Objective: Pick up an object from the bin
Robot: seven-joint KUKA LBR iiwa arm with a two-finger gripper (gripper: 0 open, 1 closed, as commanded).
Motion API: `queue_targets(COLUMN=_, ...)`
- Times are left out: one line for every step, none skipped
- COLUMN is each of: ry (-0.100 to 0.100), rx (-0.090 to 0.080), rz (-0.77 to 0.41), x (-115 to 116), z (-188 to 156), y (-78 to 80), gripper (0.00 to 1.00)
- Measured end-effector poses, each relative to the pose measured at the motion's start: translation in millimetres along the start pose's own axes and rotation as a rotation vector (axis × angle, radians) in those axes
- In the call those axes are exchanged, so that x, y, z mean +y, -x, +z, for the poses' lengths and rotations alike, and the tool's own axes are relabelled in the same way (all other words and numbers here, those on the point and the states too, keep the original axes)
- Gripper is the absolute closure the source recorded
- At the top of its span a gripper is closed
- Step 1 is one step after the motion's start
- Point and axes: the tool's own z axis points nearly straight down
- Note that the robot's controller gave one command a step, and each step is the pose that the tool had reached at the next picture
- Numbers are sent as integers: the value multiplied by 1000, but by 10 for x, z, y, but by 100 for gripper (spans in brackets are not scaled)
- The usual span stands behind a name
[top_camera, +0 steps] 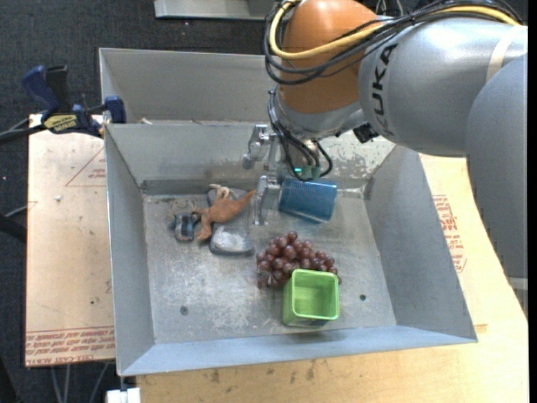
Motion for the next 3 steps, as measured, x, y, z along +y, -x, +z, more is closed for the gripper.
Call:
queue_targets(ry=1, rx=-8, rz=1, x=-4, z=-51, y=15, gripper=0)
queue_targets(ry=3, rx=-14, rz=74, x=-218, z=288, y=4, gripper=0)
queue_targets(ry=0, rx=-4, rz=14, x=-605, z=408, y=-49, gripper=0)
